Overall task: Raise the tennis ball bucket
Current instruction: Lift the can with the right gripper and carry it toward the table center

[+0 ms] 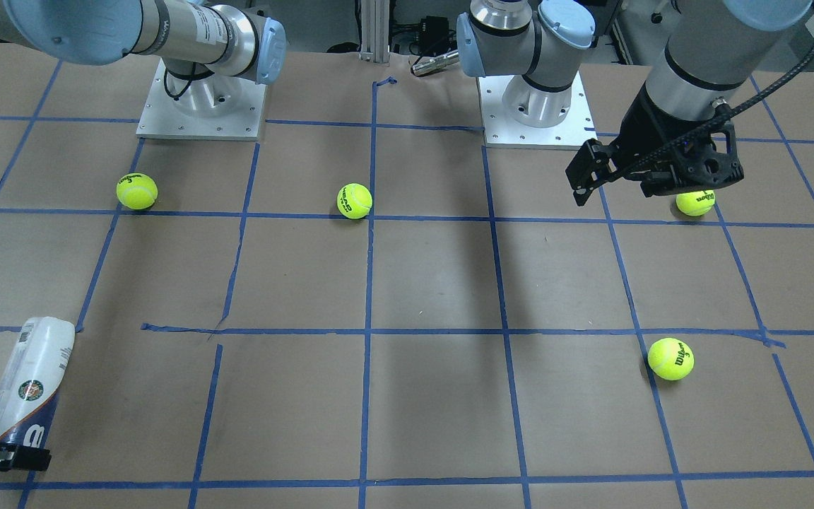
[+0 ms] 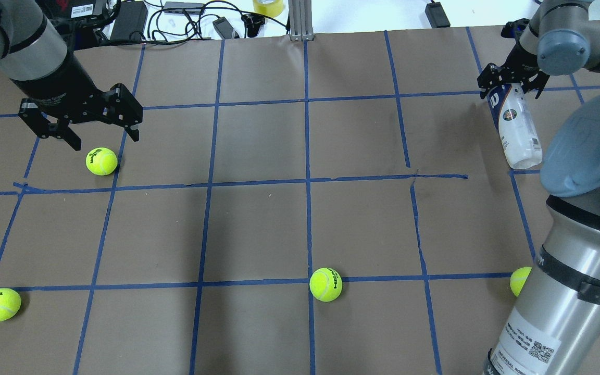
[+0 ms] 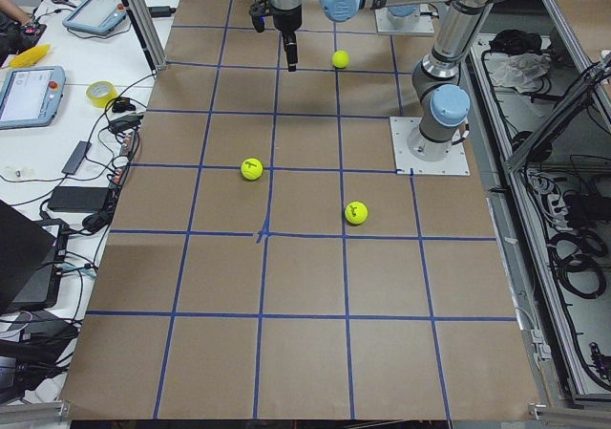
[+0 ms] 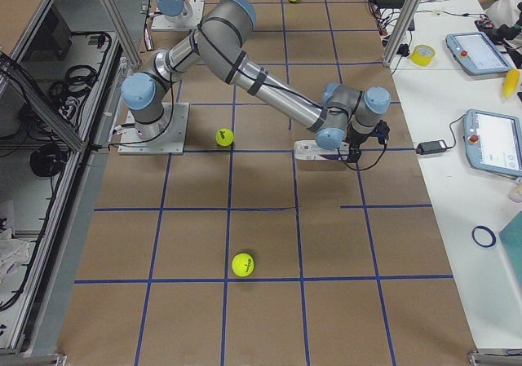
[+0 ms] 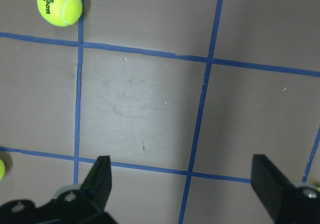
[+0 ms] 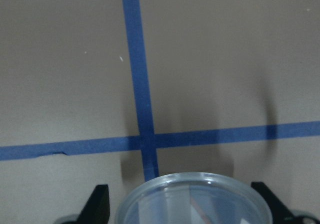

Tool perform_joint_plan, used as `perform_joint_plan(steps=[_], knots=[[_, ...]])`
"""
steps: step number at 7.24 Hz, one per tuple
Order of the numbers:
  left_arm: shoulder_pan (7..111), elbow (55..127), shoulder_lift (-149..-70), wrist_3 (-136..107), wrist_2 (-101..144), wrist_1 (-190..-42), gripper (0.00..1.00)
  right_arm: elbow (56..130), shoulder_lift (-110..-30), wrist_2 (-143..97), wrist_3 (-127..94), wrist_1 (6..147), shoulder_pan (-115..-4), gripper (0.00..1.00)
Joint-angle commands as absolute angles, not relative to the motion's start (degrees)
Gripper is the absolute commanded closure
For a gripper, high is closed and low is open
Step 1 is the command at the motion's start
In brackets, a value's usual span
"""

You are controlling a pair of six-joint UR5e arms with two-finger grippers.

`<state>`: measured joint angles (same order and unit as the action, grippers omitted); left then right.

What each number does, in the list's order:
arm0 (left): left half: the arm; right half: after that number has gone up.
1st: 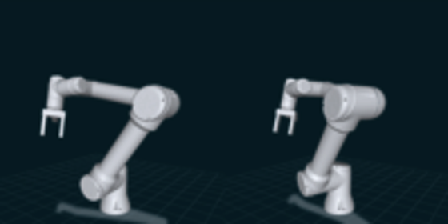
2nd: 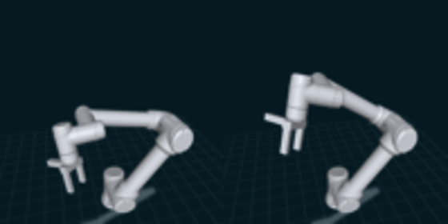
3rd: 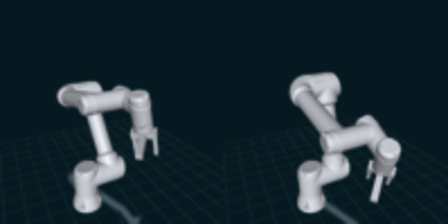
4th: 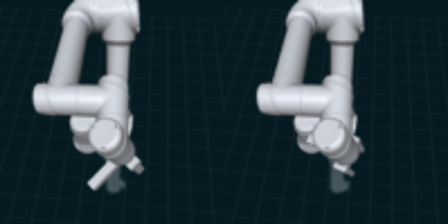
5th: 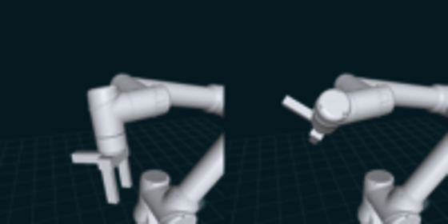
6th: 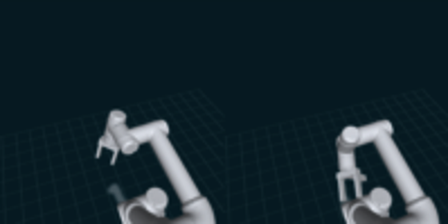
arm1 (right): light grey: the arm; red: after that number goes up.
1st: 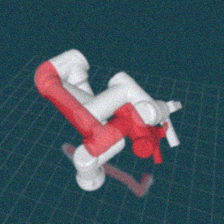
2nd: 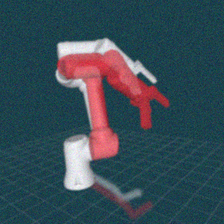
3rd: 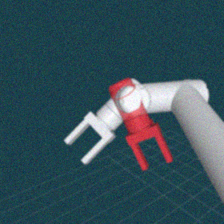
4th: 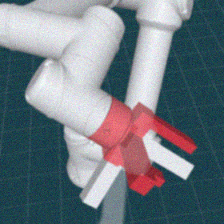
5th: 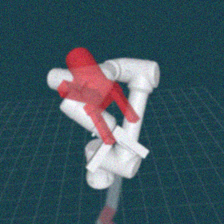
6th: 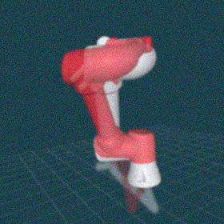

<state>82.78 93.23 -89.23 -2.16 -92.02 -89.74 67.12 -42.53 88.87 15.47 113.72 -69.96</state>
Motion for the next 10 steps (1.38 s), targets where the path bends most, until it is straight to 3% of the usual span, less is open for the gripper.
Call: perform_joint_plan(steps=[1,3,5,6,7,9,10], knots=[[82.71,93.51,-89.21,-2.11,-92.11,-89.74,0.00,67.15,-43.06,89.39,16.08,113.21,-69.96,0.28],[82.71,93.43,-89.21,-2.11,-92.02,-89.74,0.00,67.15,-44.46,89.38,18.53,109.79,-70.14,0.47],[82.71,93.43,-89.21,-2.11,-92.11,-89.74,0.00,67.50,-50.24,88.78,25.35,106.46,-71.97,0.48],[82.62,93.25,-89.21,-2.02,-92.11,-89.74,0.00,68.54,-53.93,89.29,26.79,105.65,-76.07,0.62],[82.53,92.99,-89.21,-2.02,-92.02,-89.56,0.00,70.38,-57.18,89.47,28.29,105.64,-81.42,0.62],[82.00,92.99,-89.12,-2.02,-92.02,-89.65,0.00,74.34,-59.49,89.47,36.68,108.62,-90.31,0.76],[82.00,92.99,-89.12,-2.02,-92.02,-89.56,0.00,76.62,-61.16,92.43,40.04,111.59,-93.66,0.76]])
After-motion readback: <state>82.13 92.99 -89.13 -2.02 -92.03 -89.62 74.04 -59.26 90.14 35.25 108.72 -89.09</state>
